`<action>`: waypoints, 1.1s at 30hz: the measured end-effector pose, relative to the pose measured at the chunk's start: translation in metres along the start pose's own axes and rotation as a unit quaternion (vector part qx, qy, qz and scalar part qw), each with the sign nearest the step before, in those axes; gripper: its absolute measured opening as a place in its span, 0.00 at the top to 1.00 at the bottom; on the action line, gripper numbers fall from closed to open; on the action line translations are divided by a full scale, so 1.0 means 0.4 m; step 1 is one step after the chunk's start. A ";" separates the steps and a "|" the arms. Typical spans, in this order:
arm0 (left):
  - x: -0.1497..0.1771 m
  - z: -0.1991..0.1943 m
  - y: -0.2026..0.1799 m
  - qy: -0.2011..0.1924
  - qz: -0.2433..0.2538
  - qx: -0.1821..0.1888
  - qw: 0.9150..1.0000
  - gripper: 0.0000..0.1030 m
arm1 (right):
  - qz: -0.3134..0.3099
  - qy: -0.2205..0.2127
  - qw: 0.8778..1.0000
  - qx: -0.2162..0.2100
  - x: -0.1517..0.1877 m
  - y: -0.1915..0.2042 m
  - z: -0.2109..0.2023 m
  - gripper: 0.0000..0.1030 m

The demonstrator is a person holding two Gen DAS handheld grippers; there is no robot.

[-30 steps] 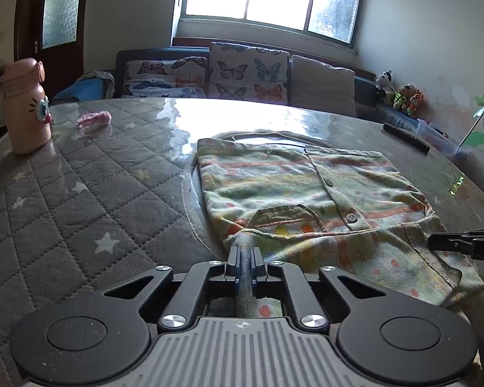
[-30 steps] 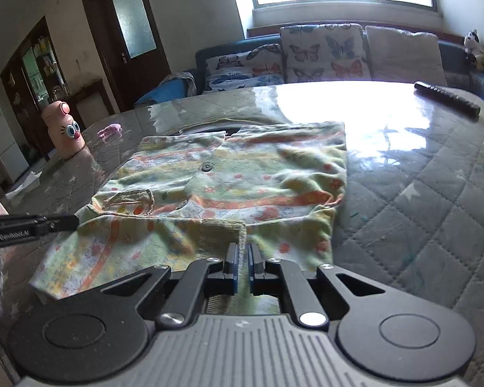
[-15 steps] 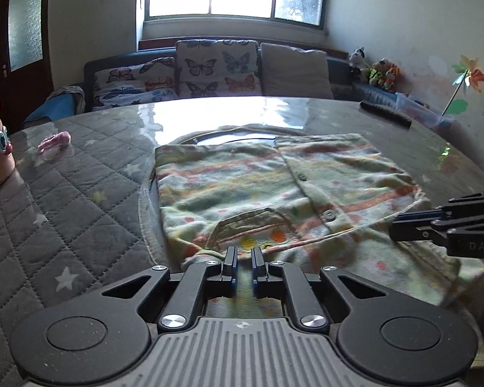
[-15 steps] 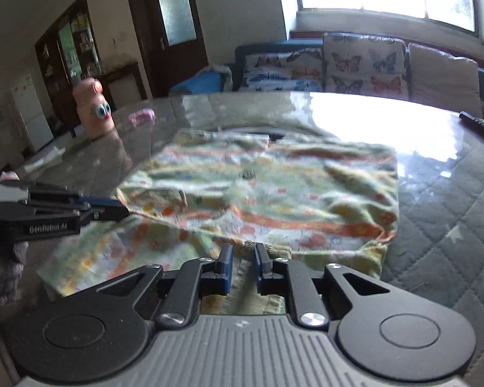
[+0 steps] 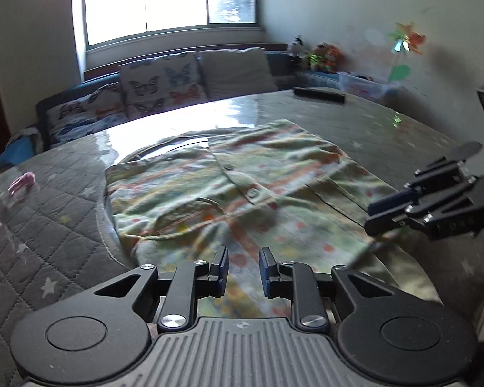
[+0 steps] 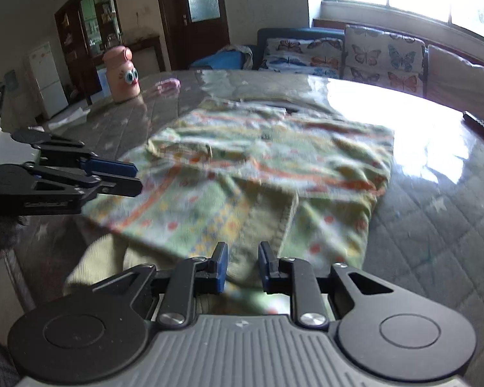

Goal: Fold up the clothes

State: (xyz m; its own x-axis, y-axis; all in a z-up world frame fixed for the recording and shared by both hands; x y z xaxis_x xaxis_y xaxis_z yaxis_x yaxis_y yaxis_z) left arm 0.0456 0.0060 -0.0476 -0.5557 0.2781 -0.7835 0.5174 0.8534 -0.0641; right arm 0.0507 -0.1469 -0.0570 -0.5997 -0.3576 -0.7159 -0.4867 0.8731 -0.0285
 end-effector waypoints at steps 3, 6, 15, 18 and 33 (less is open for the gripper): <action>0.015 -0.025 -0.022 0.004 0.027 0.007 1.000 0.78 | -0.006 -0.003 1.000 0.001 0.009 -0.001 -0.022 0.81; 0.030 -0.051 -0.038 0.009 0.059 0.013 0.998 0.71 | -0.001 0.000 1.000 0.002 0.022 -0.007 -0.016 0.81; 0.104 -0.069 -0.111 0.040 0.189 0.022 0.981 0.53 | 0.000 -0.007 1.000 0.008 0.013 -0.019 -0.045 0.80; 0.112 -0.064 -0.147 0.032 0.225 0.032 0.973 0.44 | 0.000 -0.010 1.000 0.011 0.010 -0.024 -0.057 0.71; 0.043 -0.002 -0.191 -0.010 0.178 0.105 0.978 0.84 | -0.058 -0.014 0.998 0.024 0.044 -0.036 -0.107 0.51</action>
Point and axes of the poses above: each gripper's, at about its wrist camera, not at the fingertips, and z roughly the way its jaws point, y to its left, x to its underside, the point moved 10 cm from there along z, roughly the way its jaws point, and after that the axes turned 11 degrees about x, right-handed, at the moved point
